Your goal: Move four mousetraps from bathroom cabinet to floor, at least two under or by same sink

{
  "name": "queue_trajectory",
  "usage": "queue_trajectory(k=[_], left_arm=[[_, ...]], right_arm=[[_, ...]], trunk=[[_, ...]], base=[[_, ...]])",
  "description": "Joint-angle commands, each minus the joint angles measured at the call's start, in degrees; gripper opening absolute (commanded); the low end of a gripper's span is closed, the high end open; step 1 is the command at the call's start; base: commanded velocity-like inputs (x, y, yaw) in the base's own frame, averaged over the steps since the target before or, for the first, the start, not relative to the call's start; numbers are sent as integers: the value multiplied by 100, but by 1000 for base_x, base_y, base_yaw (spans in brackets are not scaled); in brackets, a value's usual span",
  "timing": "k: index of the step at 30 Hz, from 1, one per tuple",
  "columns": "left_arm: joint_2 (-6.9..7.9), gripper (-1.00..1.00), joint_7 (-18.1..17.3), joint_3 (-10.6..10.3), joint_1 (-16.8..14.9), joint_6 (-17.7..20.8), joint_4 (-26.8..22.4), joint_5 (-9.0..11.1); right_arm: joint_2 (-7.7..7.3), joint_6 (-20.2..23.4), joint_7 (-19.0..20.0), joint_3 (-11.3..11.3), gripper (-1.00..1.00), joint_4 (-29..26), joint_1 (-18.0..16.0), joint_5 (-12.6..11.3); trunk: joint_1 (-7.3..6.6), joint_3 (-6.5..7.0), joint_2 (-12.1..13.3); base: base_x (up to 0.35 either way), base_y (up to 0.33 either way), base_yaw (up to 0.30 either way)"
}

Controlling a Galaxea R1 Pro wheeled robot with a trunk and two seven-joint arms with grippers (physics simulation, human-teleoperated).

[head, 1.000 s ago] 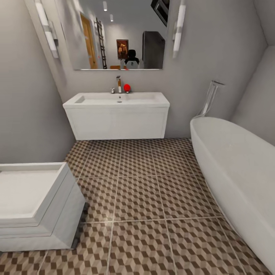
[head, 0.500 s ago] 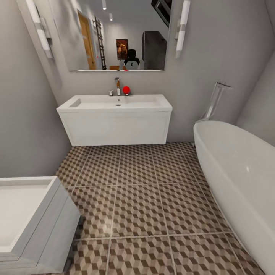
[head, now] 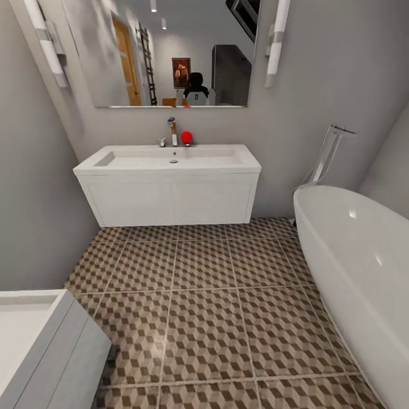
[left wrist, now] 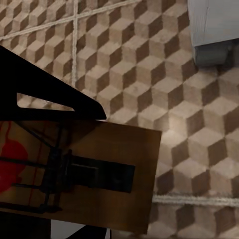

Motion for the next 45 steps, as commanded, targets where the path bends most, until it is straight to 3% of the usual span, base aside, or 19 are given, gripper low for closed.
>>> queue_trajectory(k=[1, 27, 45], left_arm=[[6, -100, 48, -47, -10, -39, -28, 36], [8, -100, 48, -47, -10, -41, -28, 43], [7, -100, 51, -47, -10, -42, -28, 43]], right_arm=[[-1, -9, -19, 48, -100, -5, -1, -47], [-4, -19, -5, 48, -100, -14, -1, -34], [-8, -9, -1, 48, -100, -13, -1, -38]], trunk=[[3, -5, -2], [3, -5, -2], [3, -30, -2]], base=[[335, 0, 0], [335, 0, 1], [335, 0, 179]])
